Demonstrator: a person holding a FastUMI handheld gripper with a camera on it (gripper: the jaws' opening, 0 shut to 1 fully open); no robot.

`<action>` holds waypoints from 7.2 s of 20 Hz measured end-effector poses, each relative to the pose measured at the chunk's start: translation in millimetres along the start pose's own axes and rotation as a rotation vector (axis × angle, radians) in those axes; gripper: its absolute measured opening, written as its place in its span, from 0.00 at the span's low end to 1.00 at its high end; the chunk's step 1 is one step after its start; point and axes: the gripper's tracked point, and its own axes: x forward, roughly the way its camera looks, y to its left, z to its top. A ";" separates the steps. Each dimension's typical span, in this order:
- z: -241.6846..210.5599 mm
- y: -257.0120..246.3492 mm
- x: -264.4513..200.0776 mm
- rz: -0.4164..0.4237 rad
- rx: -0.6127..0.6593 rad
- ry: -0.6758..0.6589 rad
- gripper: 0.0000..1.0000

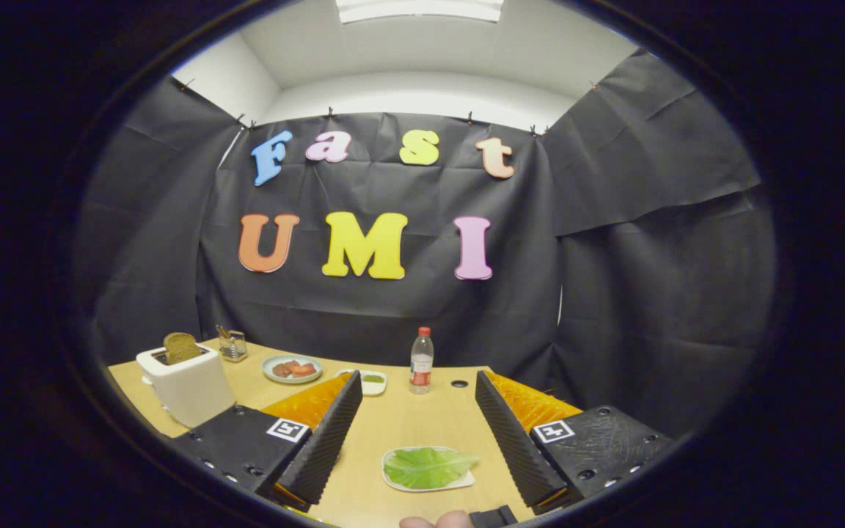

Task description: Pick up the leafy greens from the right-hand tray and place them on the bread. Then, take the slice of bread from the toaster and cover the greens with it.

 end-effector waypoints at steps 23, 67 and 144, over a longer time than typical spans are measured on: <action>-215.5 -71.2 115.4 -0.004 0.453 0.629 0.96; -27.6 124.7 103.1 0.244 0.484 0.316 0.00; -80.3 480.7 84.6 0.235 0.076 0.286 0.11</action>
